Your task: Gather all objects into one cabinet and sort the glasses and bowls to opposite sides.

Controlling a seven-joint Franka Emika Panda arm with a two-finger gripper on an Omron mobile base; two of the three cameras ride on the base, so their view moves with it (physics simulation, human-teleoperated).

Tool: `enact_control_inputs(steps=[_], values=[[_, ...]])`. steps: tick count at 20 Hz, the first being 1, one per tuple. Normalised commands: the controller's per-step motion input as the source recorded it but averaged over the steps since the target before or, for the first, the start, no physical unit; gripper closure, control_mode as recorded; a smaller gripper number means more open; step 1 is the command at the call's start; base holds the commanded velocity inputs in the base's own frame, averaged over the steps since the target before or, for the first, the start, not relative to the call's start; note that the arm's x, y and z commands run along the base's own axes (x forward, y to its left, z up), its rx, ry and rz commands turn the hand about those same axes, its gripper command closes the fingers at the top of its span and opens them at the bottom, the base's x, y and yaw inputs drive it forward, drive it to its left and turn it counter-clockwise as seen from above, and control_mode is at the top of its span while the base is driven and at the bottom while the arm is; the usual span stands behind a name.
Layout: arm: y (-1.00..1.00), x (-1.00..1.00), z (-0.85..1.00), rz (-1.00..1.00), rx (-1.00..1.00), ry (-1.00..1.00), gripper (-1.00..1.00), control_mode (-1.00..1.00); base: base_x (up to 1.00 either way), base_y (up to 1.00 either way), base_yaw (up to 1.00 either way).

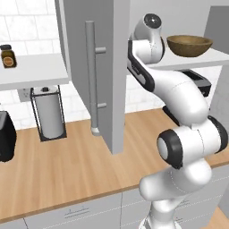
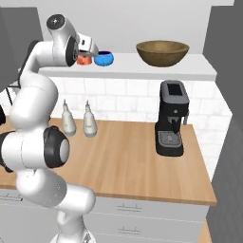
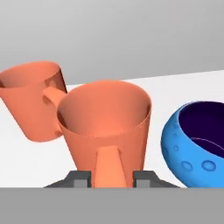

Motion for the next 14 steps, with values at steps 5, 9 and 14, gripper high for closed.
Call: enact_control_inputs(steps=[5, 9, 14], values=[[0.00, 0.02, 0.02, 0.00, 0.00, 0.00, -1.00, -1.00, 0.00, 0.00, 0.00], [0.00, -0.54, 0.07, -0.02, 0.00, -0.05, -1.00, -1.00, 0.00, 0.00, 0.00], [-0.01, -0.99, 0.01, 0.00, 0.00, -0.12, -1.00, -1.00, 0.00, 0.00, 0.00]])
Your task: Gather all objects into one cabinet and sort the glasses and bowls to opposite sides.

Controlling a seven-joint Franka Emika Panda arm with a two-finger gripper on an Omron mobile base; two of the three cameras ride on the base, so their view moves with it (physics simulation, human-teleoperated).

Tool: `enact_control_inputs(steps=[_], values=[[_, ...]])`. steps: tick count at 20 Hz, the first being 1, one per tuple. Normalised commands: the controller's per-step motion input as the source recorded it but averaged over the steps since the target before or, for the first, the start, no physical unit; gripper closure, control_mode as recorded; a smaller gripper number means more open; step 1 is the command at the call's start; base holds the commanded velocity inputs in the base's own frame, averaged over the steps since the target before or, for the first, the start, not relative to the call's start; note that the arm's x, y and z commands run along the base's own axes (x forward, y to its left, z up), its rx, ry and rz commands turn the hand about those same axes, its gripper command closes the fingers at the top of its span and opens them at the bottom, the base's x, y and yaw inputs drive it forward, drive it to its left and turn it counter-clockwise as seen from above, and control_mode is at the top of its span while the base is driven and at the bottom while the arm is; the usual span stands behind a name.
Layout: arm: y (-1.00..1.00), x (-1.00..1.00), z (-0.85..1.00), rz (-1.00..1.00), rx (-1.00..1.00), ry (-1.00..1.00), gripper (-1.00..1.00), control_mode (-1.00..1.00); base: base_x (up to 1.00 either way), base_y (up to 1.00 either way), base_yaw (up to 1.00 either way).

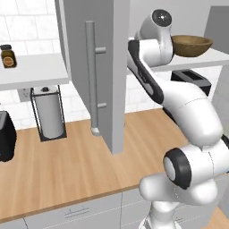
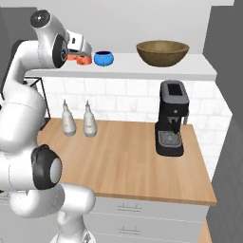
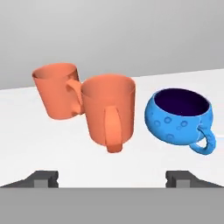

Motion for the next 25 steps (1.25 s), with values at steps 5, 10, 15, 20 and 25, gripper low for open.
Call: enact_control_inputs(steps=[5, 10, 15, 20, 25], values=[[-0.58, -1.00, 0.00, 0.05, 0.06, -0.11, -1.00, -1.00, 0.00, 0.00, 0.00], [-0.54, -1.00, 0.00, 0.02, 0.02, -0.21, -1.00, -1.00, 0.00, 0.00, 0.00], [-0.09, -1.00, 0.00, 0.00, 0.00, -0.20, -1.00, -1.00, 0.00, 0.00, 0.00], [0.00, -0.45, 0.00, 0.00, 0.00, -0.02, -1.00, -1.00, 0.00, 0.00, 0.00], [0.00, 0.00, 0.00, 0.00, 0.00, 0.00, -1.00, -1.00, 0.00, 0.00, 0.00]])
